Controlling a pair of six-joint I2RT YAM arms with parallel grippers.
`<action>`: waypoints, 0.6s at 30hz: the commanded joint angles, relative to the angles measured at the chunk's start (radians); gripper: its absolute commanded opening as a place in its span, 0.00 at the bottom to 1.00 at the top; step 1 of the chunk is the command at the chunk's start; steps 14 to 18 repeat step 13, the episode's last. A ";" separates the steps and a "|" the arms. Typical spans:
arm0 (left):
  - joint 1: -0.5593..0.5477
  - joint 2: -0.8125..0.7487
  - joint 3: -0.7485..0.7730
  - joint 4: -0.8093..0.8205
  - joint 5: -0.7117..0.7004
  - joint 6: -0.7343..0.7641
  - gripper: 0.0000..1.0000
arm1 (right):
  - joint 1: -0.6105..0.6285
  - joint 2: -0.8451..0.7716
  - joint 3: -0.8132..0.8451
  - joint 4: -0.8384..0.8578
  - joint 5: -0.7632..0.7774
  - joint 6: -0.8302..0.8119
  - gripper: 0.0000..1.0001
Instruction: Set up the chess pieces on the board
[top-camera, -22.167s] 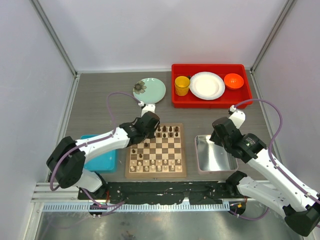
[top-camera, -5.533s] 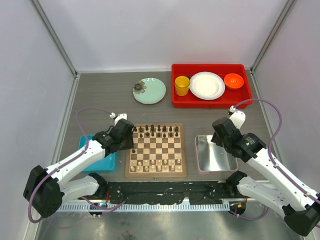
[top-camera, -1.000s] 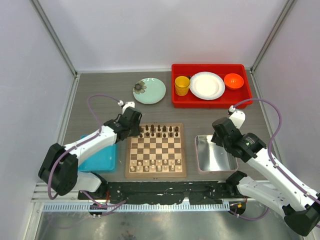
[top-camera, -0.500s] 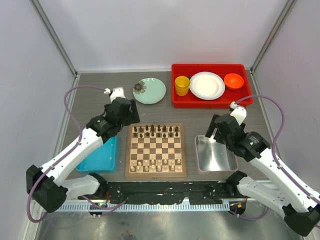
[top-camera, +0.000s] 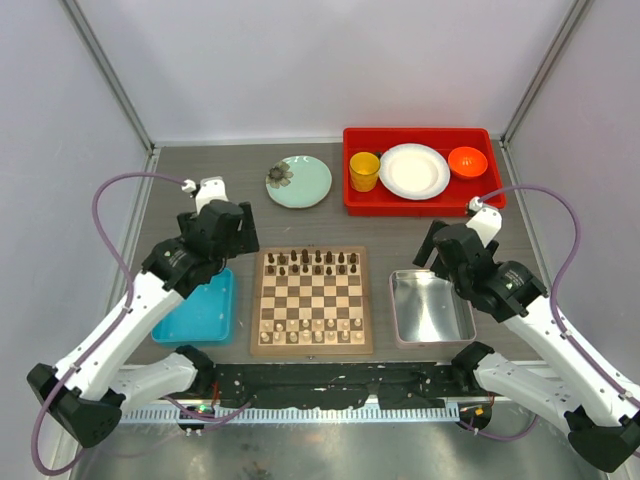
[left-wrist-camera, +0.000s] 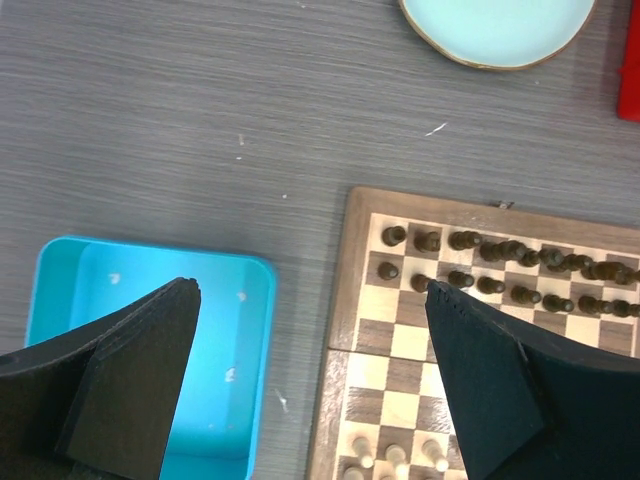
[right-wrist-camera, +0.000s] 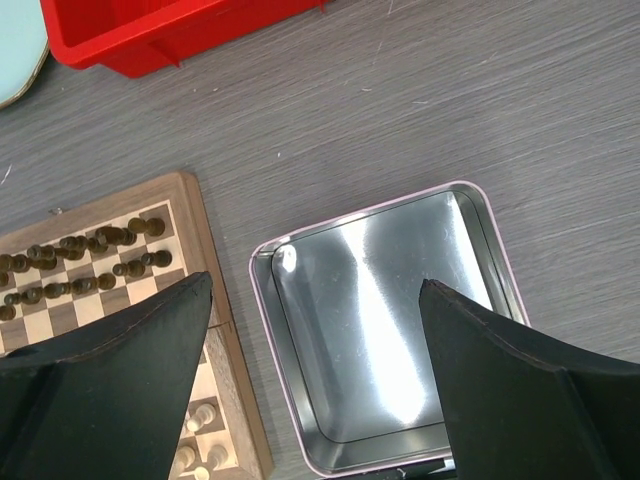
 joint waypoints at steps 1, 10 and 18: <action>0.004 -0.065 0.023 -0.067 -0.062 0.054 1.00 | -0.005 0.006 0.010 0.012 0.084 0.056 0.90; 0.004 -0.202 -0.022 -0.053 -0.050 0.090 1.00 | -0.003 -0.015 -0.033 0.055 0.135 0.070 0.91; 0.003 -0.217 -0.016 -0.064 -0.056 0.093 1.00 | -0.003 -0.066 -0.071 0.118 0.153 0.048 0.91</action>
